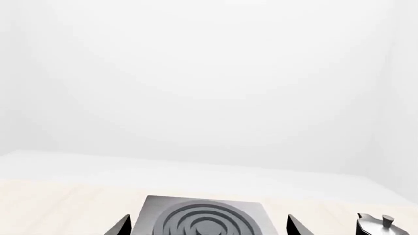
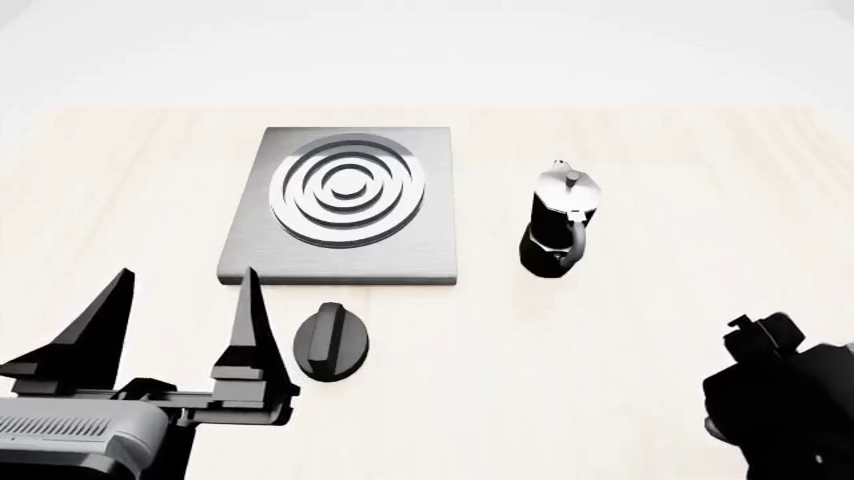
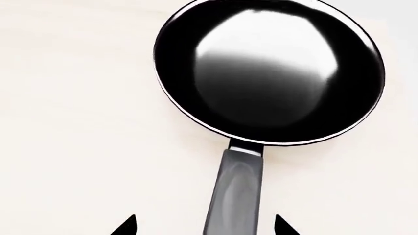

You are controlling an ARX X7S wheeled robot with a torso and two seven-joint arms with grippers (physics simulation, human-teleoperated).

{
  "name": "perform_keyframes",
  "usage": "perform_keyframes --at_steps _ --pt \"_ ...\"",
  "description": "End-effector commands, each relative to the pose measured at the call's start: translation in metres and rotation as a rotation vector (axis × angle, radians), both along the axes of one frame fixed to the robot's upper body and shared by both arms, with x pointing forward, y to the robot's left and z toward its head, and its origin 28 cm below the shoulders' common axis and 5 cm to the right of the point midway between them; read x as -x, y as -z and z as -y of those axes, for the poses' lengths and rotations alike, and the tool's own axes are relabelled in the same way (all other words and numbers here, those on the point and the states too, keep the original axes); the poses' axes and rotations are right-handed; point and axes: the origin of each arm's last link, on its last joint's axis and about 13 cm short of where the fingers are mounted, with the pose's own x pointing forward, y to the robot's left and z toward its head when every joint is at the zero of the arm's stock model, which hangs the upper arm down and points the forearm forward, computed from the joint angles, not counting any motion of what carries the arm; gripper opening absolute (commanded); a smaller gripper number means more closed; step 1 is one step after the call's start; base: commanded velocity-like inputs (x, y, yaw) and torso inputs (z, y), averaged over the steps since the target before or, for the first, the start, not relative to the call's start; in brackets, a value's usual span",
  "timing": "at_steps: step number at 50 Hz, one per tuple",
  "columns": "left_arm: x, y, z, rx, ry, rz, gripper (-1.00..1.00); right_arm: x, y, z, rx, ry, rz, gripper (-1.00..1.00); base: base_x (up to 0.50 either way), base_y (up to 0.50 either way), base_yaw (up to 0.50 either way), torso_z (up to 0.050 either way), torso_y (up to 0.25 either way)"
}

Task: Put the frying pan on the stove.

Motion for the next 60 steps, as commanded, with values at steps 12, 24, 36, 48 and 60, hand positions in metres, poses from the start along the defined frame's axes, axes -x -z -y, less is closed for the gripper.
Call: perform_keyframes --at_steps 12,24,36,48,60 --pt "0.000 0.000 0.000 0.003 -0.001 -0.002 1.00 -0.003 0.012 -0.001 -0.054 0.055 -0.021 1.00 0.00 0.00 0.00 0.000 0.000" --pt "0.000 0.000 0.000 0.003 0.000 -0.003 1.00 -0.008 0.020 -0.005 -0.084 0.070 -0.029 1.00 0.00 0.00 0.00 0.000 0.000" --pt "-0.001 0.000 0.000 0.003 -0.001 -0.001 1.00 -0.012 0.028 -0.007 -0.090 0.054 -0.044 1.00 0.00 0.00 0.00 0.000 0.000" --pt "0.000 0.000 0.000 0.003 0.000 -0.001 1.00 -0.010 0.035 -0.007 -0.101 0.052 -0.049 1.00 0.00 0.00 0.00 0.000 0.000" --pt "0.000 0.000 -0.001 0.004 0.001 0.000 1.00 -0.013 0.039 -0.008 -0.098 0.046 -0.064 1.00 0.00 0.00 0.00 0.000 0.000"
